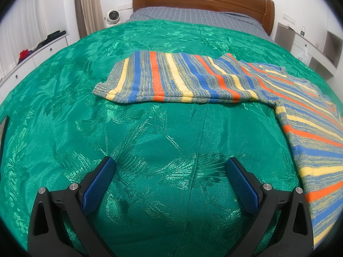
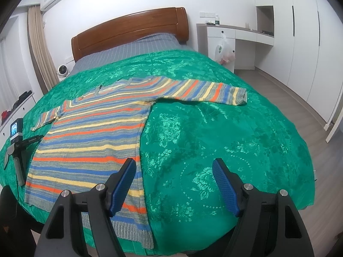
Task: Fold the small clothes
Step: 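Move the right gripper over the sweater toward the extended sleeve cuff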
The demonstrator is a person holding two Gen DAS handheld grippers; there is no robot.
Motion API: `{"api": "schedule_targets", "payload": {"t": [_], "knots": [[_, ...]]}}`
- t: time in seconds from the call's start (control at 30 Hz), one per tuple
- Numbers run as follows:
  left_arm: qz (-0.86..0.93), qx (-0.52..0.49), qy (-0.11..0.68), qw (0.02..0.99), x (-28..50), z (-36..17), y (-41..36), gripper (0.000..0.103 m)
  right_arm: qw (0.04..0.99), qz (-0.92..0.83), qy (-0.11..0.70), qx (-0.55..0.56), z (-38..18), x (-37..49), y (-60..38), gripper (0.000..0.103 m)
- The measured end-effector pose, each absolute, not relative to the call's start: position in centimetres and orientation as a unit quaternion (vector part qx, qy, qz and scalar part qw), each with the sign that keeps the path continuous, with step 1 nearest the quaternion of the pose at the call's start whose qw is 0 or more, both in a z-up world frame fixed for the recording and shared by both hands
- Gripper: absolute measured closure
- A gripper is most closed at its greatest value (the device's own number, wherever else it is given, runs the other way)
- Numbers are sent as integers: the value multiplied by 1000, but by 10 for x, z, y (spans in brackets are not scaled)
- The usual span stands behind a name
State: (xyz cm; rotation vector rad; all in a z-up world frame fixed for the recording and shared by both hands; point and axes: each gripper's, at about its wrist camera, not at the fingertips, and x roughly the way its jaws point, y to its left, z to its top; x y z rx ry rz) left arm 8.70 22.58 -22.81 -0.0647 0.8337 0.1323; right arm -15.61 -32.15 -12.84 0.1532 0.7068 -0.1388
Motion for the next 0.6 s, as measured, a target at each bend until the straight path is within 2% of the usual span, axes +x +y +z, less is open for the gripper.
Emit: {"api": "schedule_targets", "payload": {"t": [0.6], "knots": [[64,-31,404,912,87,-228,226,0,931,-85,337,109,-122,-163,-339,30]]}}
